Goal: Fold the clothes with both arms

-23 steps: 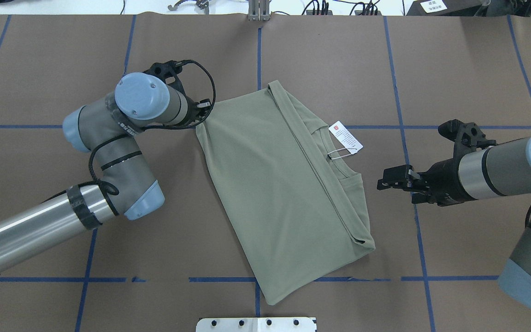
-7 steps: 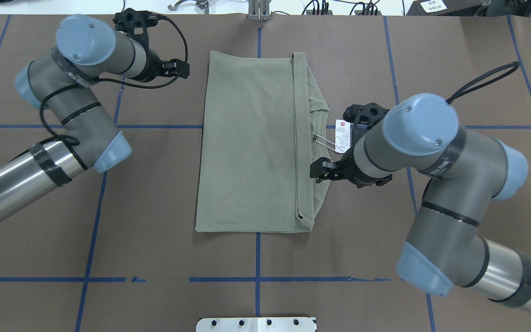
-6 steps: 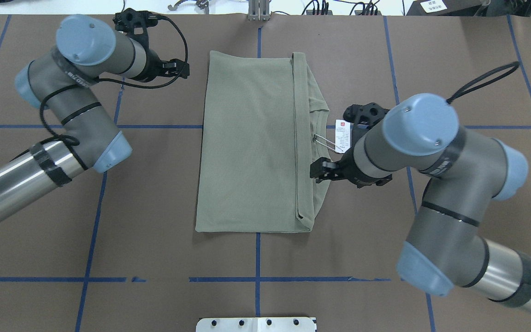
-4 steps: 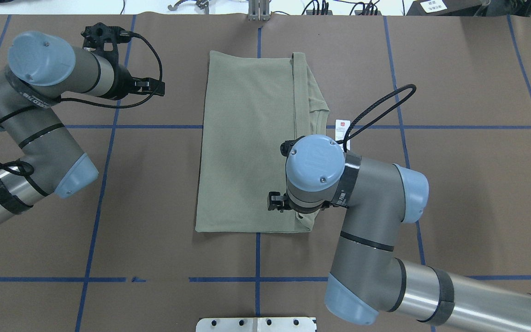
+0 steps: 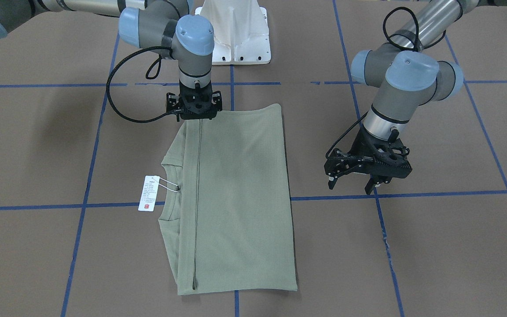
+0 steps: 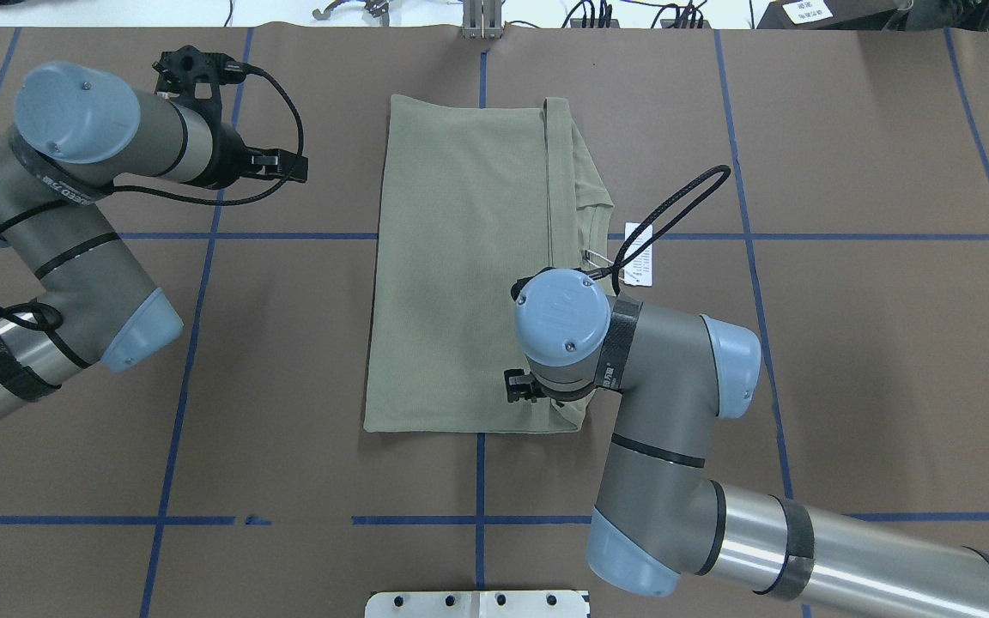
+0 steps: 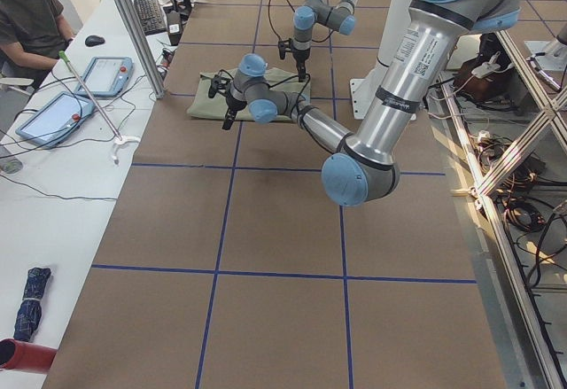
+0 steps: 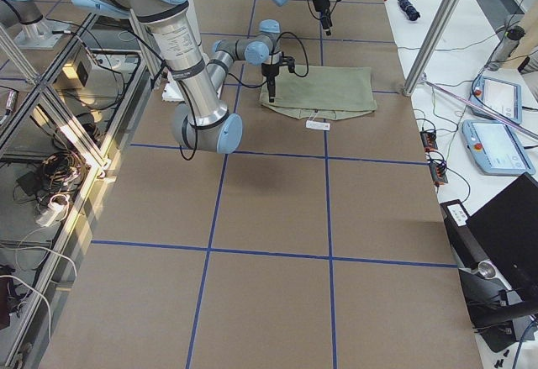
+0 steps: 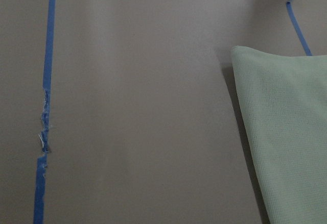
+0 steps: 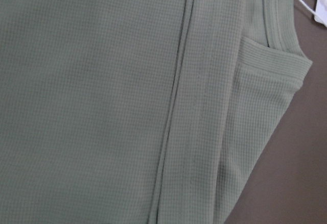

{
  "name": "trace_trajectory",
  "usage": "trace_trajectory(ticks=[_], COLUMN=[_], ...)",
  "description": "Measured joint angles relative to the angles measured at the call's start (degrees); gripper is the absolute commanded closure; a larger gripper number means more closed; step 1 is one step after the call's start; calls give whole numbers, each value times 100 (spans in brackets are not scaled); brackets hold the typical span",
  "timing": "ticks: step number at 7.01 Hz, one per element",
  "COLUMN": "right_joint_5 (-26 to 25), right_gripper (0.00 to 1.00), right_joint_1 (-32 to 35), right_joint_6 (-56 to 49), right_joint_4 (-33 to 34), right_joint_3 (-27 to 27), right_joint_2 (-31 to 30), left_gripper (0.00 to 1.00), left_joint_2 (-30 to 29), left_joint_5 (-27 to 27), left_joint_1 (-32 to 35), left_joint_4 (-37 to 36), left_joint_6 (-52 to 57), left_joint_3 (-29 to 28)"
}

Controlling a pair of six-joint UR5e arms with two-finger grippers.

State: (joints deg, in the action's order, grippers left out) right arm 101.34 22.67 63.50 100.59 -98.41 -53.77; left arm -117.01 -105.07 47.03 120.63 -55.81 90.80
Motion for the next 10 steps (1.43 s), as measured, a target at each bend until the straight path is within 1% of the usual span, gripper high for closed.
trace_trajectory(ticks=[7,9,10], right_joint_5=[58,61,60], right_gripper=[0,0,0], right_joint_1=[40,189,231], right_joint_6=[-100,-322,-383], right_joint_4=[-11,-2,-13], right_joint_3=[-38,-320,-513], right_joint_2=[-290,-595,-871], left_gripper=[0,0,0], left_joint_2=[-84,-118,-139], left_joint_5=[-11,-13,-13], left_joint_1=[-3,-11,-15], left_joint_4=[-7,-12,-18], left_joint_6=[-12,-36,-55], left_joint_3=[33,45,48])
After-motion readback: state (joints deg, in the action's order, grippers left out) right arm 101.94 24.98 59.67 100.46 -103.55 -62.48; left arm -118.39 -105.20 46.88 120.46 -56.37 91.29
